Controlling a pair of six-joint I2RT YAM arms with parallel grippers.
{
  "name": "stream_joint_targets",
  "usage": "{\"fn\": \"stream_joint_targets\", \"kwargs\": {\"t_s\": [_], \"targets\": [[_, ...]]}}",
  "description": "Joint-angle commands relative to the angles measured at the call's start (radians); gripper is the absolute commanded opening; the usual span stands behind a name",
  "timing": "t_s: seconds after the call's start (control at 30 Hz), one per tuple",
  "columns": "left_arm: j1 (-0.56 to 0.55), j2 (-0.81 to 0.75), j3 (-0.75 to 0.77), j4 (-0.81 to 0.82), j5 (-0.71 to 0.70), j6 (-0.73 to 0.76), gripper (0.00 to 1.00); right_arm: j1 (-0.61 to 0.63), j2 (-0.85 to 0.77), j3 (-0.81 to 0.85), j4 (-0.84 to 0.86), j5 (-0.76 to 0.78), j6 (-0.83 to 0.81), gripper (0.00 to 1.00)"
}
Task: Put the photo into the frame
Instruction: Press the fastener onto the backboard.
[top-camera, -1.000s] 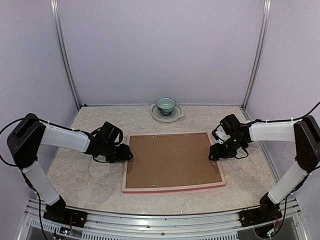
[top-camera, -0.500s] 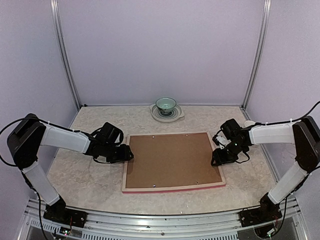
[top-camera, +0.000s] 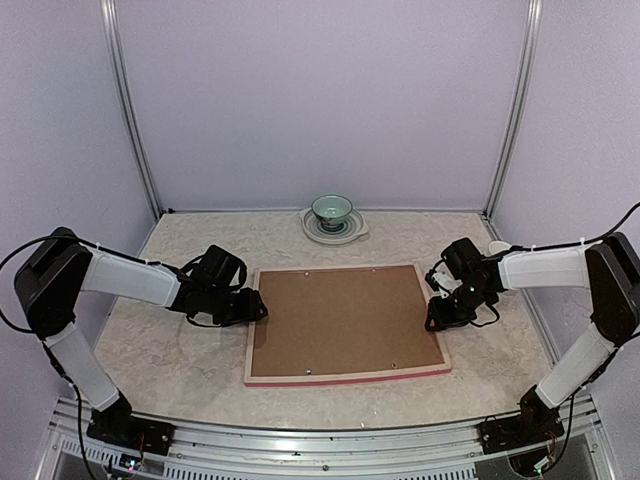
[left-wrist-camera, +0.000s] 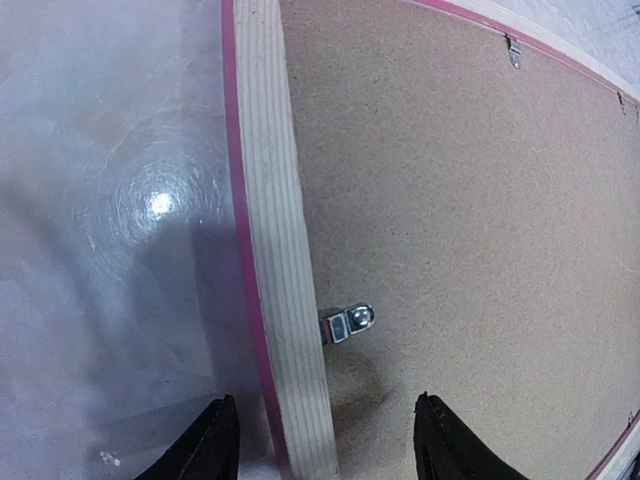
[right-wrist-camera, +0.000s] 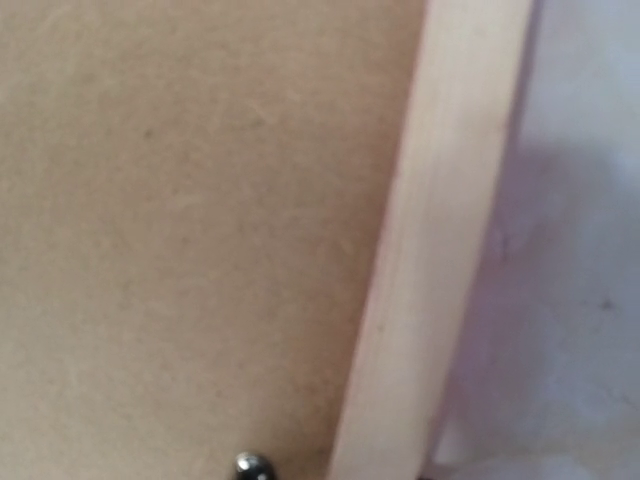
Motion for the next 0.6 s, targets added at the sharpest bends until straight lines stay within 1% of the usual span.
{"fn": "stream_joint_targets", "kwargs": {"t_s": [0.0,0.17,0.57], "targets": [[-0.010,0.009,-0.035,-0.032,0.020,-0.009,0.60,-0.004,0.008,-0.022,0.005,0.015,0.000,0.33],[-0.010,0.005,-0.040,-0.030,0.019,-0.010,0.60,-0.004,0.008,-0.017,0.003,0.024,0.001,0.30],[-0.010,0.002,-0.046,-0.026,0.020,-0.011,0.60,-0.004,0.013,0.004,-0.001,0.035,0.004,0.29]]}}
